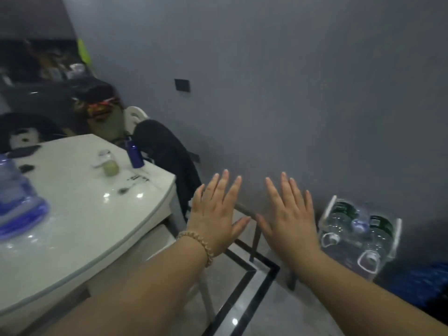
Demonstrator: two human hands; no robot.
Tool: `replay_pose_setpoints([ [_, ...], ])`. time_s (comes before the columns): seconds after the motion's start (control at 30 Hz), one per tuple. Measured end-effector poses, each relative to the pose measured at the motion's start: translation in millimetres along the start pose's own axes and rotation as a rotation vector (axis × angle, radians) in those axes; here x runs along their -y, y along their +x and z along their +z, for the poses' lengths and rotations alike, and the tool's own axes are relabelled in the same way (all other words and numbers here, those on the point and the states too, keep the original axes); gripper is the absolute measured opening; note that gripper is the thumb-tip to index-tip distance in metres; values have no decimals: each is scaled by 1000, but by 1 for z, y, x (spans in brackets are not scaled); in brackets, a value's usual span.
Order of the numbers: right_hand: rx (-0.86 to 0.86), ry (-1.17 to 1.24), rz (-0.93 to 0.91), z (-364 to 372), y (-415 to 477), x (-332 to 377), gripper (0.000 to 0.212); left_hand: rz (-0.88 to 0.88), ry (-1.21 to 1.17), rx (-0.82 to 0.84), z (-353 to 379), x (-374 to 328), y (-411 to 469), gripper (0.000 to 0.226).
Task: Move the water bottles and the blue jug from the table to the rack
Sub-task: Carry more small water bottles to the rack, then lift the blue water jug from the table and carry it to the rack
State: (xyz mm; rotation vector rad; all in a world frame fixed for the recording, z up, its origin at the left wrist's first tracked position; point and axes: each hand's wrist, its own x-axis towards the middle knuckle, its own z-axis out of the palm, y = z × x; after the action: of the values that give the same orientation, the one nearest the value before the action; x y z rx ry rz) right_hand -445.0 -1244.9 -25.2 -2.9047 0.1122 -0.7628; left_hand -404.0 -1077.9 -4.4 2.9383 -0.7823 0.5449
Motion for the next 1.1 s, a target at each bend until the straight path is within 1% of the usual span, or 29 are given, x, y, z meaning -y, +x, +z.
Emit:
replay_pose_setpoints([
  [0.07,15,37,-14,2,-12,49,79,-51,-6,18,-13,40,-36,80],
  [0.13,32,104,-52,4,-20,120,78,-119,25,28,-34,96,-87,79],
  [0.2,70,163,-55,6,-28,177,77,-134,78,65,-51,138,-126,79],
  [0.23,82,205,-65,7,-32,217,77,-159,99,79,-63,168,-151,79],
  [0.3,93,240,-115,8,-39,276,77,-231,131,89,-76,214,-184,79],
  [0.43,90,243,-229,22,-40,367,76,-335,149,65,-93,285,-230,80],
  [0.5,78,257,-260,33,-37,408,77,-389,174,83,-96,318,-247,80],
  [0.6,87,249,-330,53,-28,460,79,-421,183,47,-90,367,-267,77],
  [0.63,99,245,-349,62,-25,471,79,-422,182,30,-87,379,-271,76],
  [0.7,118,244,-360,79,-16,494,79,-422,165,52,-81,404,-274,74],
  [0.83,138,277,-373,127,21,551,78,-447,199,74,-60,478,-267,75],
  [0.97,173,360,-401,169,71,605,76,-440,246,79,-55,559,-240,77],
  [1.1,194,394,-466,194,118,647,73,-429,296,69,-49,628,-209,82],
])
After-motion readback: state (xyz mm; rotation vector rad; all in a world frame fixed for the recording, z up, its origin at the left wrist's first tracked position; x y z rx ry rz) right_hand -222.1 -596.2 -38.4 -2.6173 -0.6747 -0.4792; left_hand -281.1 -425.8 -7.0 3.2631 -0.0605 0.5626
